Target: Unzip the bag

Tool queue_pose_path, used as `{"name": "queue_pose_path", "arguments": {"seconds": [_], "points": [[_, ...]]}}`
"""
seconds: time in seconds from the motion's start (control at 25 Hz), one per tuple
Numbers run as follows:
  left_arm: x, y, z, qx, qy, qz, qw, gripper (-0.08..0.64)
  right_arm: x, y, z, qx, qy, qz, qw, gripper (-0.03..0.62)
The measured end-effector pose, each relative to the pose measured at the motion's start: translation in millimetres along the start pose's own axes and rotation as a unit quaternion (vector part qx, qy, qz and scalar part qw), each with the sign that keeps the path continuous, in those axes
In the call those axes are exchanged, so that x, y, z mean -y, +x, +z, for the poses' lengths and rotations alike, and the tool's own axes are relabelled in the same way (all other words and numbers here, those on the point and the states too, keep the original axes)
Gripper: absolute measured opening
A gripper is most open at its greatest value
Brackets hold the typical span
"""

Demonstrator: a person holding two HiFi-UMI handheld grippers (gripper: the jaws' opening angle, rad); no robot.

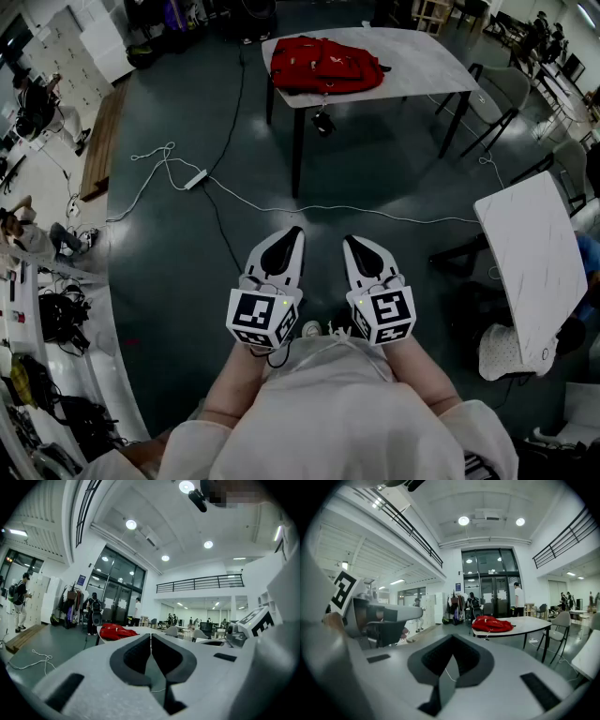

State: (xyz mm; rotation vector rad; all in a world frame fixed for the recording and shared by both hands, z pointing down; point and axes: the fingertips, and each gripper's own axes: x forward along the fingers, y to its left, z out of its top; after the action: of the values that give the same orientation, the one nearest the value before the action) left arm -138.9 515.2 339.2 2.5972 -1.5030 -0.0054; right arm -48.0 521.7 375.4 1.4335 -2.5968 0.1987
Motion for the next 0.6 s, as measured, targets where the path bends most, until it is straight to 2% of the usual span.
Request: {"name": "queue_pose_path", "arguments": {"seconds": [0.36,0.6], "points": [[-6,0,-4,-0.004,0.008,-0.005,1.0,0.025,-7,7,-3,-0.004,0.002,0.001,1.0,0.028],[-16,-1,-12,-0.012,-0.004,-0.004,0.9999,0.025,-7,16,-8,-0.005,0.035,-0.011,0.999,0.028]]}}
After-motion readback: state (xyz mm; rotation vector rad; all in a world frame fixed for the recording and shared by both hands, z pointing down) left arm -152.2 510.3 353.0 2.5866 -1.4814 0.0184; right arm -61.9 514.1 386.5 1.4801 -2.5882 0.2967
